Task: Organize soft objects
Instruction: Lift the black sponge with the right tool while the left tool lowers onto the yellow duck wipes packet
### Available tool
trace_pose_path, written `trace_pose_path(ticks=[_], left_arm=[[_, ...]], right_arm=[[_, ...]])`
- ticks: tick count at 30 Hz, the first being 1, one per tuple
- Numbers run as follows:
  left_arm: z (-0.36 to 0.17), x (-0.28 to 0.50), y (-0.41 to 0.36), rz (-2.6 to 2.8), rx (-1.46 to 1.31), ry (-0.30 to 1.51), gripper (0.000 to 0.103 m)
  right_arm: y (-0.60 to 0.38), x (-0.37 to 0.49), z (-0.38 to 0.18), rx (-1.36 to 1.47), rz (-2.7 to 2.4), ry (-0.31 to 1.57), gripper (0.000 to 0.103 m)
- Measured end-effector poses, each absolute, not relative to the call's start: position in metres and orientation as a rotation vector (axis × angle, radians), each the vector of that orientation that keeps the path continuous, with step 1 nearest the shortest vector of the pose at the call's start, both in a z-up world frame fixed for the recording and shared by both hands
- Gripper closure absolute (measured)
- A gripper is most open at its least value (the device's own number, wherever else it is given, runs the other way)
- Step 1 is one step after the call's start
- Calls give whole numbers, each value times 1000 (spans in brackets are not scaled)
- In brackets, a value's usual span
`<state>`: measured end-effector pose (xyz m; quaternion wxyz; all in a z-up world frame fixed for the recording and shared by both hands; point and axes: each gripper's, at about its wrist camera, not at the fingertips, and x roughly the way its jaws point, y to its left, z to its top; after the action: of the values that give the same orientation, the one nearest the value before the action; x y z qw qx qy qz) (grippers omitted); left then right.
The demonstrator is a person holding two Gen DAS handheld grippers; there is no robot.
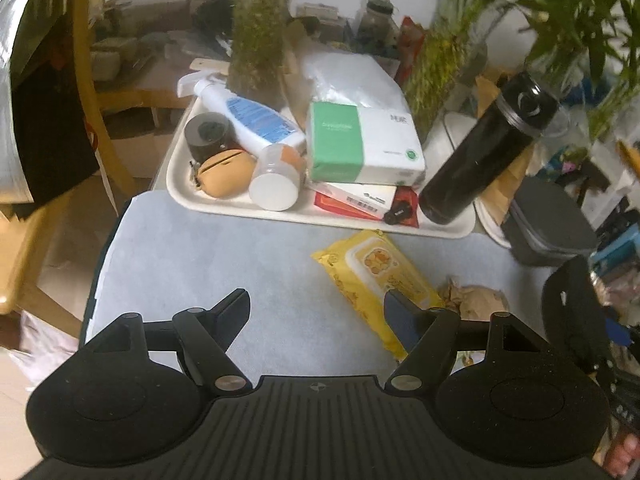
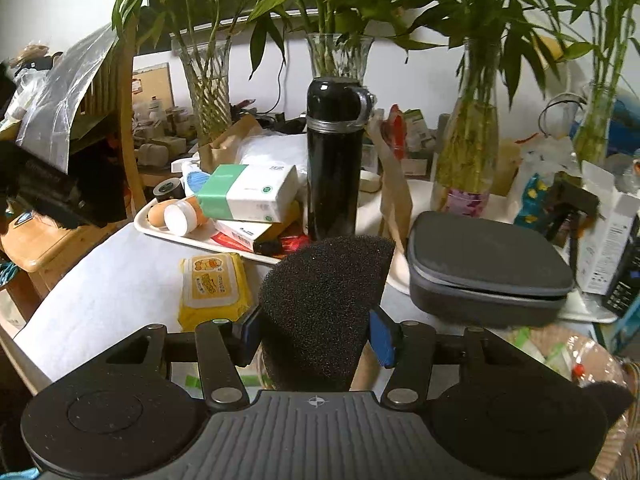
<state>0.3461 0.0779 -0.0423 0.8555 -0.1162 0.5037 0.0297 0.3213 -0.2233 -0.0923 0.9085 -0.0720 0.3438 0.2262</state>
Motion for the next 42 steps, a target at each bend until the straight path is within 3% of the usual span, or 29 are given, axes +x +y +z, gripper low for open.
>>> trace_pose_path(ticks=[14, 18, 42], left_arm=[[-75, 408, 21, 227, -301, 1274, 17], [-92, 422, 8, 249, -307, 1301, 5], [-183, 471, -12, 405, -376, 1446, 5]], right_arm=[[-252, 299, -83, -165, 405, 671, 46], [-258, 300, -80, -142, 398, 667, 46], [-249, 303, -83, -175, 433, 680, 46]])
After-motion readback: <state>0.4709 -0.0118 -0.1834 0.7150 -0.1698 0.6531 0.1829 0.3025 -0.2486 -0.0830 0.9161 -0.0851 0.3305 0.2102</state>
